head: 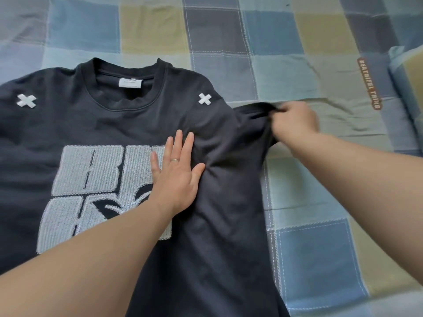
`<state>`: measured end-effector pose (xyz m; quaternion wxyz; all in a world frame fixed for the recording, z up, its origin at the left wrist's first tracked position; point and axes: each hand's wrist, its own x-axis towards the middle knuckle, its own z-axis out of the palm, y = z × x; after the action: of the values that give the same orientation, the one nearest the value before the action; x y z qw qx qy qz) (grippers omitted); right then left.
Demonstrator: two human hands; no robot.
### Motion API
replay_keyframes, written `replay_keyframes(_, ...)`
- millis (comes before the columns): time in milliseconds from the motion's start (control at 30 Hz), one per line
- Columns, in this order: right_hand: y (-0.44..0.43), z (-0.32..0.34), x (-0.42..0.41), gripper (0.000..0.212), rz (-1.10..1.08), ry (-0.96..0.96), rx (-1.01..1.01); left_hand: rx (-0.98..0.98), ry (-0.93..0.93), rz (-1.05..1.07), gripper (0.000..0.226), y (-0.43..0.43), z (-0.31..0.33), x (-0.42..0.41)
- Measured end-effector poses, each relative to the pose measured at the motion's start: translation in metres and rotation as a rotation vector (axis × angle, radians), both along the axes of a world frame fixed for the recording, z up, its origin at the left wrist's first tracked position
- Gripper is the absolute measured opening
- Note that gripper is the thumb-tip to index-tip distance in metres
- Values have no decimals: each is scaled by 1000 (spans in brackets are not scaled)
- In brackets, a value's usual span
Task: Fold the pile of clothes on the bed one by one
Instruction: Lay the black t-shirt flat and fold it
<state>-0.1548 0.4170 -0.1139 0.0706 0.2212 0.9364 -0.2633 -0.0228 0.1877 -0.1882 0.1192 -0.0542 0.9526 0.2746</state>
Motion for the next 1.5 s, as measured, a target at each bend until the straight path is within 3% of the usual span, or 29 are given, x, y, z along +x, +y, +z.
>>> replay_keyframes(67, 33, 7, -2, 26, -326, -13, -128, 6, -25, 0, 69, -2, 1, -1)
replay_keyframes(233, 39, 5, 19, 40, -97, -153, -226, -100, -72, -53, 69, 1, 5, -5)
replay_keyframes(400, 46, -1, 7, 16, -208, -121, -303, -213, -73, -99, 78, 15, 7, -24)
replay_keyframes(500, 71, -1, 11, 9, -206, -218, -165, -199, -45, -122, 78, 24, 6, -44)
replay_keyframes(567, 75, -6, 12, 15, -95, -298, 109, -154, -2, -114, 77, 28, 3, -54)
replay_keyframes(600, 70, -8, 8, 23, -39, -245, 191, -144, 35, -105, 77, 29, 1, -57)
replay_keyframes(700, 34, -7, -5, 39, 262, -42, 187, -162, 128, -98, 75, 31, -4, -60)
replay_keyframes(800, 1, -11, -25, 29, 515, -108, 127, -162, 161, -91, 74, 33, -4, -56)
replay_keyframes(900, -21, -12, -46, 23, 456, -174, -24, -176, 170, -93, 75, 33, -2, -55)
replay_keyframes(1033, -34, -18, -61, 49, 185, -318, -368, -182, 163, -95, 75, 33, -2, -54)
replay_keyframes(1167, -45, -14, -69, 42, 77, -449, -558, -167, 161, -93, 74, 33, -1, -54)
replay_keyframes(1233, -43, -12, -76, 34, 100, -379, -567, -159, 162, -89, 74, 32, -1, -54)
replay_keyframes(1300, -36, -14, -79, 17, 175, -209, -387, -147, 170, -92, 74, 32, -1, -55)
replay_keyframes(1367, -32, -22, -72, 16, 245, -59, -239, -142, 173, -92, 74, 32, -1, -55)
replay_keyframes(1433, -32, -27, -64, 17, 251, -55, -339, -142, 174, -86, 74, 32, -2, -55)
replay_keyframes(1500, -21, -17, -61, 29, 224, -240, -456, -147, 177, -88, 74, 33, -2, -56)
